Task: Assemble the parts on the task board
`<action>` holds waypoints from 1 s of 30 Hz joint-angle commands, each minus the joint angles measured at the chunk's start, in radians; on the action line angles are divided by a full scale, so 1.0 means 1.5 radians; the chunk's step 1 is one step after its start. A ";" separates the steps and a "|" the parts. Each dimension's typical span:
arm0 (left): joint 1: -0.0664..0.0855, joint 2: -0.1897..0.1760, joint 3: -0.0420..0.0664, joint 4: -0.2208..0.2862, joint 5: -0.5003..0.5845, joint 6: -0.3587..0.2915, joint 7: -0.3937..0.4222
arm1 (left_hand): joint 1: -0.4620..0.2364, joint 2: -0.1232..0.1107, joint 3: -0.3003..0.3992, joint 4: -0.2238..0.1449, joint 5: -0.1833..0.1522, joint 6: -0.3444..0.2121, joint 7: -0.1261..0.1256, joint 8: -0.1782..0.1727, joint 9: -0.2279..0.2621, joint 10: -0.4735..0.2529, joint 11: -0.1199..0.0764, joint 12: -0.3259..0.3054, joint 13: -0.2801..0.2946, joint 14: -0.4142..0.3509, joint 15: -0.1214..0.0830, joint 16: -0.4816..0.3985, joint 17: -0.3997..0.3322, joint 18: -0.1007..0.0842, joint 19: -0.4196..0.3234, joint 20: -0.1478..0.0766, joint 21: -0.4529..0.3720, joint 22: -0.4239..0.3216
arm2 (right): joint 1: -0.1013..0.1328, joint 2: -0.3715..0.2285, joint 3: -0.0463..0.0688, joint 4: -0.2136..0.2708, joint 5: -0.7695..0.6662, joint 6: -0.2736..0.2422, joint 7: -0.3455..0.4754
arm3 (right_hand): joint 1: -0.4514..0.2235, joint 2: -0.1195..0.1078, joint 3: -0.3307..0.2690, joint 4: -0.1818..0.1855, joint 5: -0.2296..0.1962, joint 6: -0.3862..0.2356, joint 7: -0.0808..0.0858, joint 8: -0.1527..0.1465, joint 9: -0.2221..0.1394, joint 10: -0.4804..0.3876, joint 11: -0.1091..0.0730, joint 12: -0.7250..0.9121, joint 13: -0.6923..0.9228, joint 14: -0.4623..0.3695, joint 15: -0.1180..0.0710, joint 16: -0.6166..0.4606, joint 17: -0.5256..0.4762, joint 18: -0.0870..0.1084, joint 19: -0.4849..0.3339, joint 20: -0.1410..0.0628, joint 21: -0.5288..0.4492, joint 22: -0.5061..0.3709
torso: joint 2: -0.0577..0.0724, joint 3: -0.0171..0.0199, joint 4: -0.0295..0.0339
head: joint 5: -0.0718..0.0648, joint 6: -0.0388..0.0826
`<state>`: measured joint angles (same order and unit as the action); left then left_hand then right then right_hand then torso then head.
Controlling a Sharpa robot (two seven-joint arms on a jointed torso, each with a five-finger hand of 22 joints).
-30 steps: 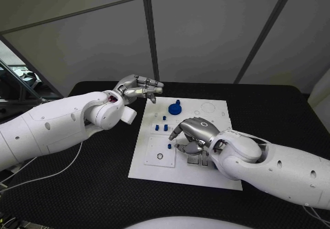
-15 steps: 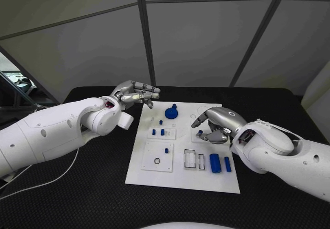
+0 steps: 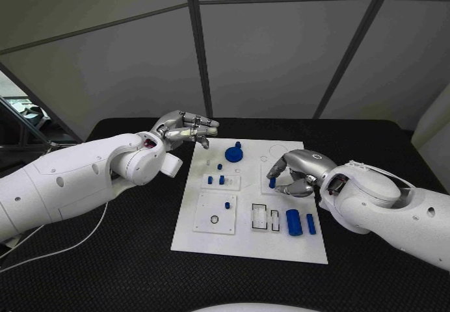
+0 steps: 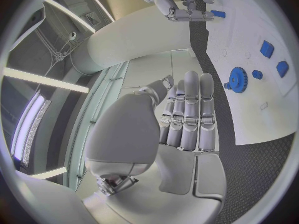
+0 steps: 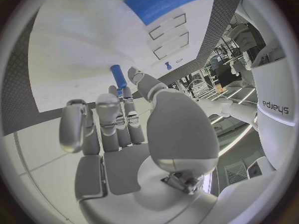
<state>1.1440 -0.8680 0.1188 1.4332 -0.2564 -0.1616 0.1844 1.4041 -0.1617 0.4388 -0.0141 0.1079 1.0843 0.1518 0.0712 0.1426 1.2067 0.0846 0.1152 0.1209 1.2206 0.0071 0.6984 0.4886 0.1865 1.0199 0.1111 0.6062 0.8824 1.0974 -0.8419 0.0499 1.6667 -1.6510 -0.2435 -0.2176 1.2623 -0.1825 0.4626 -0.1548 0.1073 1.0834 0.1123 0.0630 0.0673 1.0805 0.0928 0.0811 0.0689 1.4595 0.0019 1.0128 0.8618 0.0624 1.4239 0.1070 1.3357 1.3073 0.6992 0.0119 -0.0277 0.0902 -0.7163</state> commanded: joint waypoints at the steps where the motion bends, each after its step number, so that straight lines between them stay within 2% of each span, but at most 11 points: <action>1: 0.001 0.000 0.000 0.001 0.003 0.008 0.001 | -0.001 0.006 -0.001 -0.003 -0.001 0.000 0.003 -0.003 0.001 -0.002 0.003 -0.001 0.001 0.002 0.002 -0.004 -0.001 -0.004 0.002 0.002 -0.005 -0.001 | 0.001 0.004 0.000 -0.006 -0.010 0.033 -0.023 | 0.006 0.002 -0.001 0.002 -0.003 0.003 0.004 0.002 0.000 -0.002 0.000 0.003 0.000 -0.004 -0.001 -0.004 -0.001 0.006 -0.004 0.001 -0.003 0.000 | 0.000 -0.0003 0.0005 | -0.001 -0.001; 5: 0.001 -0.001 0.000 0.001 0.003 0.008 0.001 | -0.001 0.006 -0.001 -0.003 -0.001 0.000 0.003 -0.003 0.001 -0.002 0.003 -0.001 0.001 0.002 0.002 -0.004 -0.001 -0.004 0.002 0.002 -0.005 -0.001 | 0.001 0.010 0.000 -0.012 -0.011 0.036 -0.022 | 0.008 0.009 0.003 0.005 -0.003 0.005 0.006 0.002 0.000 0.007 -0.002 0.008 0.000 -0.002 -0.002 0.002 0.002 0.004 0.001 0.000 0.003 0.007 | 0.000 -0.0003 0.0004 | -0.001 -0.001; 10: 0.001 -0.001 0.000 0.001 0.003 0.009 0.000 | -0.001 0.007 -0.001 -0.002 -0.001 0.000 0.003 -0.003 0.001 -0.002 0.003 -0.001 0.001 0.002 0.002 -0.005 -0.001 -0.004 0.002 0.002 -0.005 -0.001 | 0.000 0.018 0.000 -0.016 -0.010 0.038 -0.016 | 0.005 0.021 0.021 0.014 -0.002 0.014 0.011 0.003 0.001 0.046 -0.010 0.019 0.001 0.006 -0.009 0.028 0.024 -0.002 0.017 -0.005 0.026 0.032 | 0.000 0.0001 -0.0006 | 0.000 -0.002; 19: 0.001 -0.001 0.000 0.000 0.003 0.009 -0.001 | -0.002 0.007 -0.001 -0.002 -0.001 0.000 0.003 -0.003 0.001 -0.002 0.003 -0.001 0.001 0.002 0.002 -0.005 -0.001 -0.004 0.002 0.002 -0.005 -0.001 | 0.000 0.024 0.000 -0.020 -0.008 0.027 -0.012 | 0.005 0.029 0.048 0.022 -0.003 0.034 0.007 0.005 0.003 0.098 -0.021 0.019 0.002 0.013 -0.018 0.063 0.053 -0.011 0.037 -0.015 0.057 0.066 | 0.000 0.0004 -0.0002 | 0.000 -0.004; 27: 0.001 -0.001 0.000 -0.001 0.003 0.009 -0.002 | -0.002 0.007 -0.001 -0.002 -0.001 0.000 0.003 -0.003 0.001 -0.002 0.003 -0.001 0.001 0.002 0.002 -0.005 -0.001 -0.004 0.002 0.002 -0.005 -0.001 | 0.000 0.027 0.000 -0.021 -0.026 0.012 -0.024 | 0.038 0.054 0.078 0.010 -0.006 0.062 0.000 0.013 0.008 0.135 -0.031 0.020 0.006 0.015 -0.027 0.082 0.066 -0.017 0.048 -0.022 0.077 0.087 | 0.000 0.0004 -0.0001 | -0.002 -0.006; 30: 0.001 -0.001 0.000 -0.001 0.003 0.009 -0.002 | -0.002 0.007 -0.001 -0.002 -0.001 0.000 0.003 -0.003 0.001 -0.002 0.003 -0.001 0.001 0.002 0.002 -0.005 -0.001 -0.004 0.002 0.002 -0.005 -0.001 | 0.000 0.028 0.000 -0.020 -0.034 0.005 -0.026 | 0.047 0.059 0.087 0.005 -0.007 0.071 -0.002 0.015 0.010 0.146 -0.034 0.021 0.008 0.015 -0.028 0.086 0.068 -0.019 0.052 -0.025 0.083 0.095 | -0.001 0.0002 -0.0002 | -0.002 -0.006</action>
<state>1.1439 -0.8696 0.1184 1.4312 -0.2563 -0.1575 0.1801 1.4041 -0.1617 0.4388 -0.0140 0.1079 1.0844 0.1518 0.0713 0.1425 1.2068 0.0845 0.1152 0.1217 1.2206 0.0071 0.6934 0.4879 0.1865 1.0199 0.1111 0.6027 0.8815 1.0969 -0.8019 0.0491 1.6335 -1.6756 -0.2109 -0.2503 1.3181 -0.1100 0.5897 -0.1491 0.1008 1.1838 0.1090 0.0814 0.0793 1.2747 0.0613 0.1046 0.0784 1.4667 -0.0342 1.1361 0.9634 0.0457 1.4671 0.0745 1.4591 1.3073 0.6985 0.0122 -0.0280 0.0879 -0.7247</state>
